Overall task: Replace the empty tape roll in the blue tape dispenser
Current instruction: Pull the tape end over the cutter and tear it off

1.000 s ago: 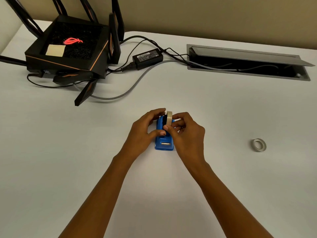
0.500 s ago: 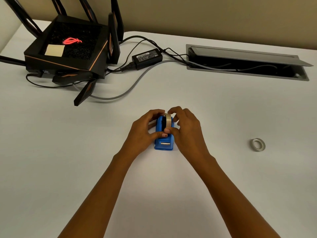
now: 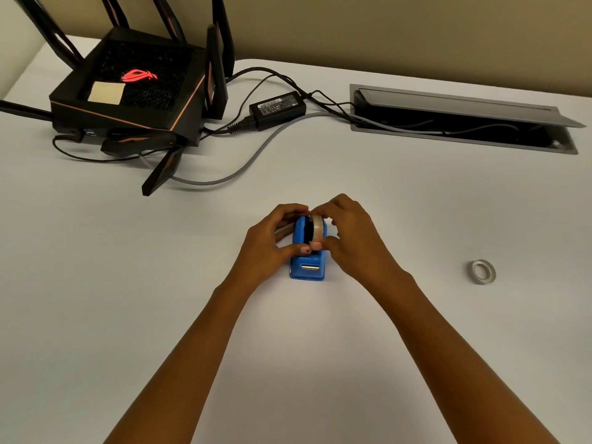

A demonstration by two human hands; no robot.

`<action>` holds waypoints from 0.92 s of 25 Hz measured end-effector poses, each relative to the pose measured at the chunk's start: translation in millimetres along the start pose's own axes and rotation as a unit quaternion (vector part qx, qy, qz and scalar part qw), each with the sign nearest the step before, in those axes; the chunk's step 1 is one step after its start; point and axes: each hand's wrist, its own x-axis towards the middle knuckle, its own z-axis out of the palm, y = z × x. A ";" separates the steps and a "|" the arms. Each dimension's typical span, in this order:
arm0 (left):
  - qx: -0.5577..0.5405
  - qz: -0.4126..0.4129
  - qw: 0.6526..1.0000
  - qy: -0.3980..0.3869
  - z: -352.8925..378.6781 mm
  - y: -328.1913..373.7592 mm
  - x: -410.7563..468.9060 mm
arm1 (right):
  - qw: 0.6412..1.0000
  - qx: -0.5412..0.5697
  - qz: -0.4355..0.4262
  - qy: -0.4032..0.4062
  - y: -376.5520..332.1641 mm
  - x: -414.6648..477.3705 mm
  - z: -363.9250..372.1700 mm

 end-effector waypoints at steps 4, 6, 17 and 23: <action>-0.007 -0.002 1.000 -0.006 -1.3 -1.3 0.5 | 0.998 -0.037 -0.024 0.033 -6.3 -2.0 5.6; -0.008 -0.002 1.000 -0.007 -1.3 -1.3 -0.2 | 0.998 -0.028 -0.025 0.045 -5.4 -3.9 6.6; 0.043 0.043 0.998 -0.009 2.8 -2.7 -4.5 | 0.988 0.065 -0.050 0.127 9.1 -33.7 4.0; 0.056 0.057 0.997 0.001 5.5 -2.7 -3.1 | 0.979 -0.018 -0.137 0.151 3.4 -34.3 8.1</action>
